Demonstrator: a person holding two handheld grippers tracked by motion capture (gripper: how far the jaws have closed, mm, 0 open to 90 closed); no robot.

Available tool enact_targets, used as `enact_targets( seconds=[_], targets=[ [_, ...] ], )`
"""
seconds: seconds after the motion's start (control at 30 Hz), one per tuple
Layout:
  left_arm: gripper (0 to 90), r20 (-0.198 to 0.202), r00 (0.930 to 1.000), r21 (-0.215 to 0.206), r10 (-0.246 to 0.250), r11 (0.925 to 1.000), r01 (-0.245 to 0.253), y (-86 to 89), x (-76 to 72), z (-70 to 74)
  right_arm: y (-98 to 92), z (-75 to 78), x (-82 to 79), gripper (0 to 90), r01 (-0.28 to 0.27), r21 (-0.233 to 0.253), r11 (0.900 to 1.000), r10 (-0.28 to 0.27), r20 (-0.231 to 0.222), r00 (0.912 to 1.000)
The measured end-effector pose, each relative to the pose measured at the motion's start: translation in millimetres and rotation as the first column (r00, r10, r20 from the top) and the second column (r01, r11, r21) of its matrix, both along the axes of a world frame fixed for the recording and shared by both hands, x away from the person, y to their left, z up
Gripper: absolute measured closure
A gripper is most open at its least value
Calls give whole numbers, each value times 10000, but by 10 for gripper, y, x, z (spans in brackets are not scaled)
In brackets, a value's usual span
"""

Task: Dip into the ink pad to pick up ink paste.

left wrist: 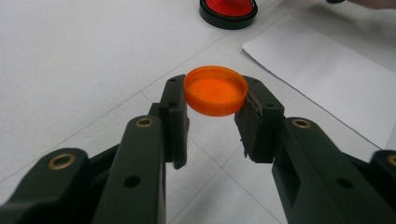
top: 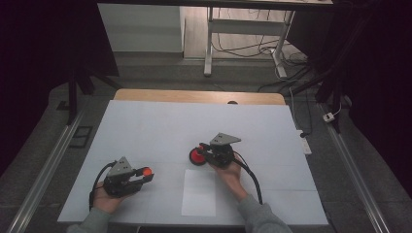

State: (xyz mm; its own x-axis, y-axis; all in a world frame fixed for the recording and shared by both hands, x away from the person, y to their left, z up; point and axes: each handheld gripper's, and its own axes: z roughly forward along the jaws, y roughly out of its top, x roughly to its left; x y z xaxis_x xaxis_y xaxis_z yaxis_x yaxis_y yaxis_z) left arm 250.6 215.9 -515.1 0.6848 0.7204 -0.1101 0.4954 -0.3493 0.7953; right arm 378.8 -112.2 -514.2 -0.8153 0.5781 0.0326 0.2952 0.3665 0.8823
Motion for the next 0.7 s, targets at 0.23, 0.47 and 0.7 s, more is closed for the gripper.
enact_targets(
  seconds=[0.23,0.47,0.7],
  targets=[
    [647,73,10000,-11,37,10000,-37,4,-6,10,-58,98,-16,723,-34,282,9996,34,9,10000],
    [647,60,10000,-23,32,10000,-32,11,-2,8,-119,161,-29,723,-38,419,9991,39,-27,10000],
    [646,89,9999,-70,61,10000,-60,15,-4,12,-186,237,-63,723,-131,597,9981,128,56,9999]
  ],
)
